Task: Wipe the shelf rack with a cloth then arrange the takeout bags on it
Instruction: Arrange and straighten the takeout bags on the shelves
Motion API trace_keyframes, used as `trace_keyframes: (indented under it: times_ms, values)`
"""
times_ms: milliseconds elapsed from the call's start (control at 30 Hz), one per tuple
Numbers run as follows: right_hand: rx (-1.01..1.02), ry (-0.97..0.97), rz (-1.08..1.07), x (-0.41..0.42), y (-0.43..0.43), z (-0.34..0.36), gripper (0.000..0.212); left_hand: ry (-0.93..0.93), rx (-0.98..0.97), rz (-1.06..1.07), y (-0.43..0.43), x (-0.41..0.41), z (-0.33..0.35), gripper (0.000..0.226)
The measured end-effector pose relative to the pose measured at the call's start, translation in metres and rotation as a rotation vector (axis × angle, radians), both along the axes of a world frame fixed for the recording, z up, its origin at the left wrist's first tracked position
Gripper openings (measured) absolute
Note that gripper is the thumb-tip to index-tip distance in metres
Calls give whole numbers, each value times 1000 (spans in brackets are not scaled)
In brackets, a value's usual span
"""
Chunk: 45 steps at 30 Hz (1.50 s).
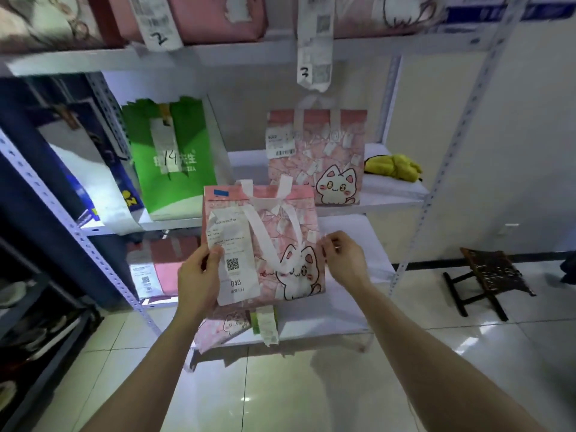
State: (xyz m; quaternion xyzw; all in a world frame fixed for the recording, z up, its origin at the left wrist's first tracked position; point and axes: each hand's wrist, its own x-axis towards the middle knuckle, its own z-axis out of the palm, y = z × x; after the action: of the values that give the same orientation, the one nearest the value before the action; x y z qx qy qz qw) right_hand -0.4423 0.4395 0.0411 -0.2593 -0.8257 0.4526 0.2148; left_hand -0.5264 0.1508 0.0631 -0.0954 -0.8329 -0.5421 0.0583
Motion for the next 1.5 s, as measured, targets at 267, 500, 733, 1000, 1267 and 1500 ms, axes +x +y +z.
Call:
trace_keyframes:
  times_ms: [267,500,733,1000,1267,1500]
  values:
    - [22,176,-249,-77,86,57,64,72,98,174,17,-12,40,31]
    - [38,150,-335,-135,135,70,123,104,163,265,20,-12,39,26]
    - [-71,30,-204,-162,178,75,109,115,152,308,20,-11,40,29]
    - [37,321,-248,-101,169,87,21,142,175,283,32,-19,43,32]
    - [106,442,-435,-2,188,91,15,143,235,236,57,-24,60,34]
    - [86,465,-429,40,190,92,14,183,341,220,78,-47,70,26]
